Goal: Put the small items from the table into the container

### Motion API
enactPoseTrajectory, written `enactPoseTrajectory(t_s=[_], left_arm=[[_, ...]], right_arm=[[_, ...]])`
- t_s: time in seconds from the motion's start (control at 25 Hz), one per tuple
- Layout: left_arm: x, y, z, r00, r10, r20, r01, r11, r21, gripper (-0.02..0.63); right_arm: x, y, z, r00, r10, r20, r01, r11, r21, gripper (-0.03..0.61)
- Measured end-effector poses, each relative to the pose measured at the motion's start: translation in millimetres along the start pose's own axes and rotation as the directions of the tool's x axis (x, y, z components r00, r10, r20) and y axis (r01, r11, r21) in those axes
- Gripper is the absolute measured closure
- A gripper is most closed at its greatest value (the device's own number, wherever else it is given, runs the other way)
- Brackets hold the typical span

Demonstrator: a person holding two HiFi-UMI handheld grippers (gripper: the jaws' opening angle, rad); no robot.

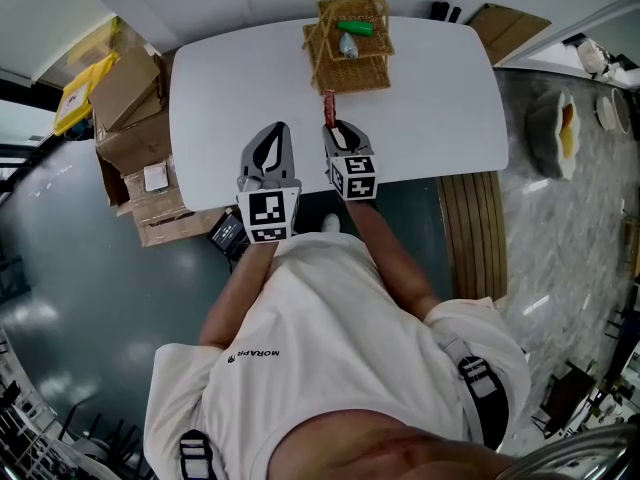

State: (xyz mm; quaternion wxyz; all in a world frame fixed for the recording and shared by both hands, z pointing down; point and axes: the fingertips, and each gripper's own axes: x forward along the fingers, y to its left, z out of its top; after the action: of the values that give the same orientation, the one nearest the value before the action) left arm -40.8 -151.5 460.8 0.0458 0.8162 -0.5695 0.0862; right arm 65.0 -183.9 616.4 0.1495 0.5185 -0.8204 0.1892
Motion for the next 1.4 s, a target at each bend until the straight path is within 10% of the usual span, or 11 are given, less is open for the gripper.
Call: enactPoseTrajectory(t_s=[1.4], left_arm=[[-6.9, -14.5, 7.9, 0.999, -0.034, 0.019, 0.034, 0.999, 0.017, 0.611]], right_arm=[[-57.3, -31.1, 133.6, 0.965, -0.045, 0.257, 0.035, 0.998, 0.046, 0.459]])
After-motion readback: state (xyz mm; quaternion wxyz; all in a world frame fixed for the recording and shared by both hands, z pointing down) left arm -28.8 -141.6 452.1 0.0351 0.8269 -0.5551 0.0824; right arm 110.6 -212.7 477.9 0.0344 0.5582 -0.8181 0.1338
